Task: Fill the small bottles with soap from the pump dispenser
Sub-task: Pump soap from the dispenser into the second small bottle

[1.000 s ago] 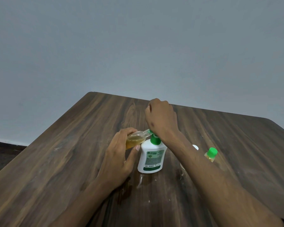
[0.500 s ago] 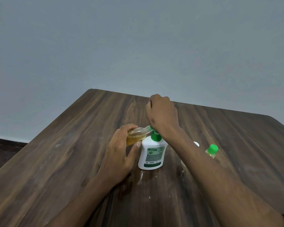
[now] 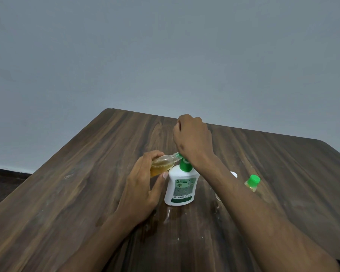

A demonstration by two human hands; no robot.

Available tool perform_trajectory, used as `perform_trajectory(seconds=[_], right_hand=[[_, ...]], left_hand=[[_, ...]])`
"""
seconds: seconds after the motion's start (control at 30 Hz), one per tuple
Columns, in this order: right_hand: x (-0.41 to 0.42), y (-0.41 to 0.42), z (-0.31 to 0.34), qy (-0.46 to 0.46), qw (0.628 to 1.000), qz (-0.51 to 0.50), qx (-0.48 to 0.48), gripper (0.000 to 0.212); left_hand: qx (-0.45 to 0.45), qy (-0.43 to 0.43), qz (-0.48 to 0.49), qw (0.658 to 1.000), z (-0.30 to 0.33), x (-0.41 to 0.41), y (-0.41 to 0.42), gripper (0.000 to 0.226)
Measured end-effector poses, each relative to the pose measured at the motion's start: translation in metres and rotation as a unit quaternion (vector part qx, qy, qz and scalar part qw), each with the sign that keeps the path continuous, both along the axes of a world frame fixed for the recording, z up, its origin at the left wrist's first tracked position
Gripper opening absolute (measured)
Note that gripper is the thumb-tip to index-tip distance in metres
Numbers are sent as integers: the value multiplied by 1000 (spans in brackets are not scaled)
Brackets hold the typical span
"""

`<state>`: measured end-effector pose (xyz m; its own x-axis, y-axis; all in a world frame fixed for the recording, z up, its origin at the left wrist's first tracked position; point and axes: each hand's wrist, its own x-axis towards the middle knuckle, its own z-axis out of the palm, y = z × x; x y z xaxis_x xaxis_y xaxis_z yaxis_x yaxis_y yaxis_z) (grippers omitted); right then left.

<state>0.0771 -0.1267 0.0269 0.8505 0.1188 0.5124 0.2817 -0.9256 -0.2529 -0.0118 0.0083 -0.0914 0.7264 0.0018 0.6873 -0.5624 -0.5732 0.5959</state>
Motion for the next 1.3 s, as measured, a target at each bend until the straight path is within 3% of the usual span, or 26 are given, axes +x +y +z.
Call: perform_trajectory(seconds=[1.3], right_hand=[[3,0,-4,0,1000,-2,6,27]], left_hand=[[-5,5,-5,1000,2,-1,0,36]])
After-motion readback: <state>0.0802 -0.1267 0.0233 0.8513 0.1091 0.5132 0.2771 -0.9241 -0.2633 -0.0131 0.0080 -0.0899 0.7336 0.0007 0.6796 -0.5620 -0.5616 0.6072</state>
